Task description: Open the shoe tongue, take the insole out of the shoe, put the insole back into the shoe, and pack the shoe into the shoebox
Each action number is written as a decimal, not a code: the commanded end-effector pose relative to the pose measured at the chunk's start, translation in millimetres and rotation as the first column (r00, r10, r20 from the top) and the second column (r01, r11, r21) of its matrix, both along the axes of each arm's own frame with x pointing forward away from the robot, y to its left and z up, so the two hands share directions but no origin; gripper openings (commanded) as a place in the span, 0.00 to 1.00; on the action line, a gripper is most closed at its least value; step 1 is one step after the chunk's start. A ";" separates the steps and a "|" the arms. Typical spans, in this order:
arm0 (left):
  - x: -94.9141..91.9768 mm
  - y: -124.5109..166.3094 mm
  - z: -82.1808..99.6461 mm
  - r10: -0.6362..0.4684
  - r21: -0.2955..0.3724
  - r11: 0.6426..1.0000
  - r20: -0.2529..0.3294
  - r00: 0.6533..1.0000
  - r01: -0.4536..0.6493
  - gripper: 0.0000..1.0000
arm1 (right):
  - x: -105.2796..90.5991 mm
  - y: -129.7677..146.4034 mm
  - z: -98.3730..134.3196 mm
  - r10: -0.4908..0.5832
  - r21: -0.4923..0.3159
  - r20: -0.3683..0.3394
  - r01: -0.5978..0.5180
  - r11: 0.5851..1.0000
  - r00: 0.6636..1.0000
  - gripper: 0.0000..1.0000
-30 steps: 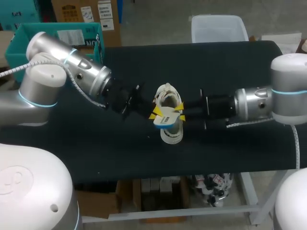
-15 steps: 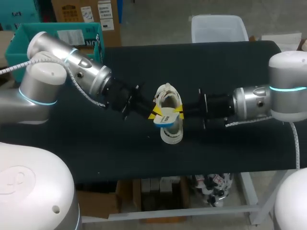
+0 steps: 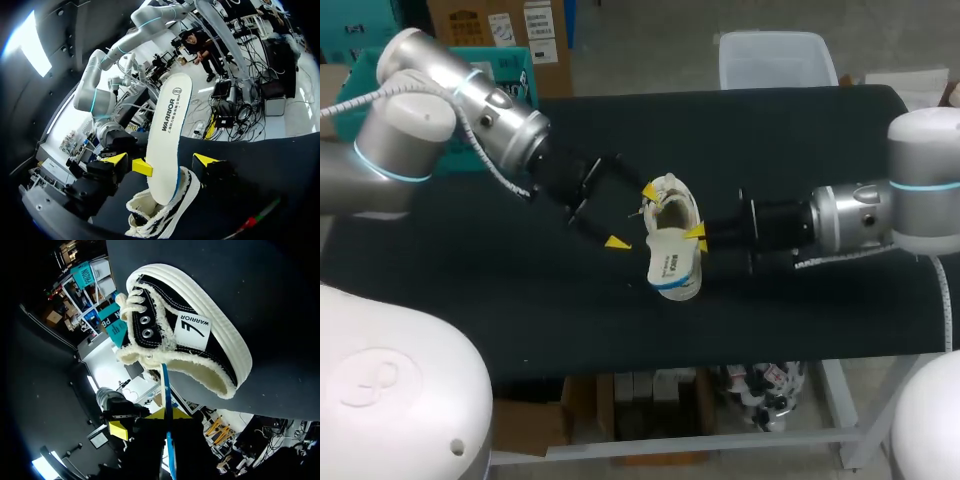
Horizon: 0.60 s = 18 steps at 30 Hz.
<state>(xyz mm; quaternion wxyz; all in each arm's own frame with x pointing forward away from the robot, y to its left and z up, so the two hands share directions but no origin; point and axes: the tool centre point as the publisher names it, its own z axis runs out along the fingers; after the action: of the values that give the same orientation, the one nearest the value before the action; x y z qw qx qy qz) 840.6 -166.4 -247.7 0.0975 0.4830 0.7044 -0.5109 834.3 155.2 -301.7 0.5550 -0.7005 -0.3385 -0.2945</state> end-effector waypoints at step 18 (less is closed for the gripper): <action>74.6 -6.0 4.4 -0.154 0.268 0.941 -0.201 0.967 0.206 1.00 | -15.9 1.2 0.7 0.051 -0.028 -0.045 -0.052 0.998 0.998 0.00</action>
<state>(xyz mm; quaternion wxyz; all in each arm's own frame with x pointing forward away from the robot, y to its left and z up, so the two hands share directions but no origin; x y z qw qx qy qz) 905.3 -167.0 -244.1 -0.0163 0.4751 0.7396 -0.4764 821.1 159.8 -302.7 0.5603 -0.7048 -0.3490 -0.2598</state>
